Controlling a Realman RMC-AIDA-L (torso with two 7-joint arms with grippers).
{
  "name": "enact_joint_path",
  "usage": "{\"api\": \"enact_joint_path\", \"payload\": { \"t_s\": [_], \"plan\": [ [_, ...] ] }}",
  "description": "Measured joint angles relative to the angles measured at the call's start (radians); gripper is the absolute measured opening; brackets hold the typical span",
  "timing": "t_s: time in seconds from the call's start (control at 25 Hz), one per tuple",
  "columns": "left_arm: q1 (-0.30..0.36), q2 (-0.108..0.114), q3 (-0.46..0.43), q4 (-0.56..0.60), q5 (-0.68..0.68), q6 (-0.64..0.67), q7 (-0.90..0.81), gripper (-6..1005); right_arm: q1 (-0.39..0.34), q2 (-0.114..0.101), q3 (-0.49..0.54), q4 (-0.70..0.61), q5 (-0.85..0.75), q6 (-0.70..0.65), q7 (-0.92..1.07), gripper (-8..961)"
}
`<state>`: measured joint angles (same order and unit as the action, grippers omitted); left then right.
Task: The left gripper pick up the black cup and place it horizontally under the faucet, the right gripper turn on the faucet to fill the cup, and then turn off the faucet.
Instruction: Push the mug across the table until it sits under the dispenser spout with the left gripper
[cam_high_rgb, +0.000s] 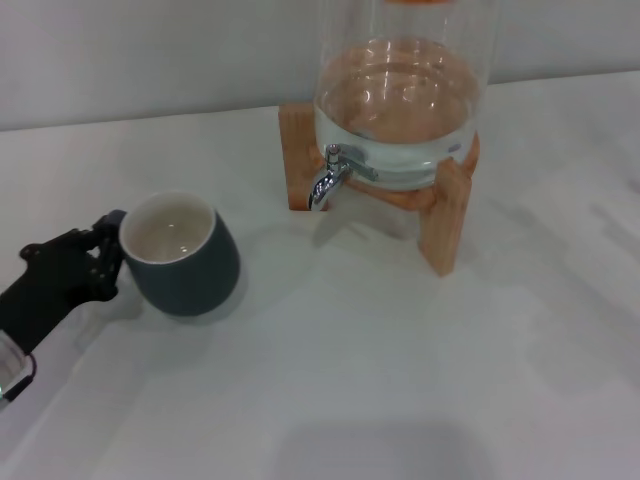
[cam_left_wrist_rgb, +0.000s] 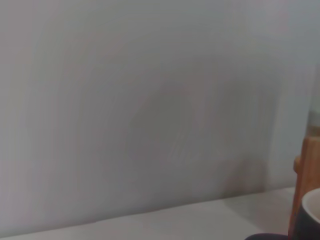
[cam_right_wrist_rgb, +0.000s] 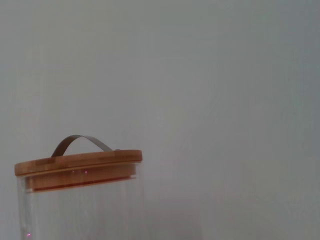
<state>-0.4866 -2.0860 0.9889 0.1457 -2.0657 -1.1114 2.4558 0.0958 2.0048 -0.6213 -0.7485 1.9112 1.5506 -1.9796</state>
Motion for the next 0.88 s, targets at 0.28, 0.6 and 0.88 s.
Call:
{"api": "enact_joint_path", "payload": {
  "t_s": [0.28, 0.6, 0.88],
  "plan": [
    [-0.051, -0.001, 0.077, -0.016, 0.005, 0.045, -0.054, 112, 0.004, 0.001, 0.000, 0.005, 0.000, 0.018, -0.001, 741],
    [-0.081, 0.001, 0.136, -0.009, 0.006, 0.051, -0.121, 112, 0.004, 0.002, 0.000, 0.010, 0.000, 0.021, -0.002, 741],
    [-0.115, 0.001, 0.192, -0.007, 0.008, 0.092, -0.172, 111, 0.006, 0.002, -0.004, 0.011, 0.000, 0.022, -0.002, 741]
  ]
}}
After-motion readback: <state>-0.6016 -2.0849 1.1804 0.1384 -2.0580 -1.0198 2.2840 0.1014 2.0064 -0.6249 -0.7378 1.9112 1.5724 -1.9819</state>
